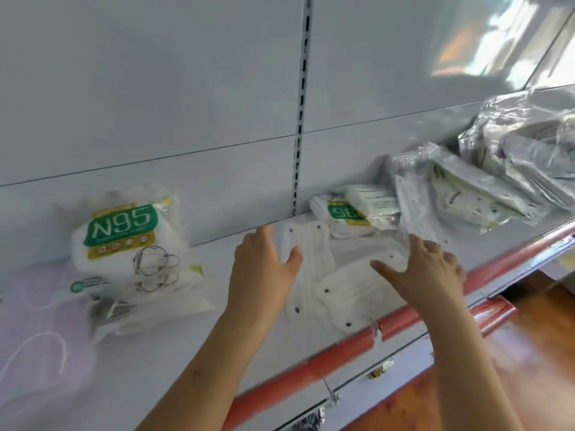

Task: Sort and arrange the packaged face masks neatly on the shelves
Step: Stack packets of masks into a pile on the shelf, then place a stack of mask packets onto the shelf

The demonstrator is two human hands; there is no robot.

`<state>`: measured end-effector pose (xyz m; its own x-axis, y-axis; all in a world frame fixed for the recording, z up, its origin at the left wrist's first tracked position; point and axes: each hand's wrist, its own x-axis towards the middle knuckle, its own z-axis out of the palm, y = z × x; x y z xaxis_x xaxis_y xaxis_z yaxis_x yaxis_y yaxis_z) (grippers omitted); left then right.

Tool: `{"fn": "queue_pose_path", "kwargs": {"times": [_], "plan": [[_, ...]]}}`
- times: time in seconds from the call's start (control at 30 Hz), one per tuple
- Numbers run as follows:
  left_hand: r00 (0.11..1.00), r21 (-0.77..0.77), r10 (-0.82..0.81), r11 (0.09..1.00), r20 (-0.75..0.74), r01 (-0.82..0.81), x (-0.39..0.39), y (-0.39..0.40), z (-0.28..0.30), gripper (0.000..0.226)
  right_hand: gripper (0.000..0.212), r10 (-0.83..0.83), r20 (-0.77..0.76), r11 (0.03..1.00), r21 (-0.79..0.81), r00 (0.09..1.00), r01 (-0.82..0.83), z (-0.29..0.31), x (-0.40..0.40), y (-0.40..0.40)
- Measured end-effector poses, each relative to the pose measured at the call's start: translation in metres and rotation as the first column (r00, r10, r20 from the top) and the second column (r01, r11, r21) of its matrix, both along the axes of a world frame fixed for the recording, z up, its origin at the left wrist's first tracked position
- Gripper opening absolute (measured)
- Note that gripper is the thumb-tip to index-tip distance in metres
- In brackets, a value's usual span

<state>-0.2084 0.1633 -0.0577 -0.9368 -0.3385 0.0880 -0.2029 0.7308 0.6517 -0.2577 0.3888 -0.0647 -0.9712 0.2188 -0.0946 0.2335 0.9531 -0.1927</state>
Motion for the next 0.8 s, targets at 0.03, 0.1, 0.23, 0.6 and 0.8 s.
{"fn": "queue_pose_path", "kwargs": {"times": [0.03,0.1,0.23,0.6,0.8], "plan": [[0.993,-0.034,0.004,0.999,0.12,0.0,-0.012,0.007,-0.005,0.078,0.103,0.026,0.049,1.0,-0.001,0.998,-0.026,-0.008,0.0,0.007],[0.957,0.002,0.014,1.0,0.289,-0.015,-0.032,0.017,-0.016,0.104,0.113,0.073,0.067,0.997,-0.016,0.995,-0.072,-0.021,-0.002,0.009],[0.966,0.213,-0.047,0.977,0.253,-0.008,-0.046,0.025,-0.031,0.091,0.088,0.056,0.071,0.989,-0.14,0.996,-0.046,-0.026,-0.006,0.01],[0.909,0.472,-0.405,0.822,0.095,0.317,-0.018,-0.014,0.006,0.052,0.03,0.285,-0.333,0.633,-0.639,0.899,-0.438,0.013,-0.01,-0.029],[0.886,-0.025,-0.063,0.998,-0.46,0.058,-0.002,-0.021,0.014,0.014,0.095,-0.077,-0.339,0.627,-0.747,0.938,-0.218,0.025,0.014,-0.072]]}}
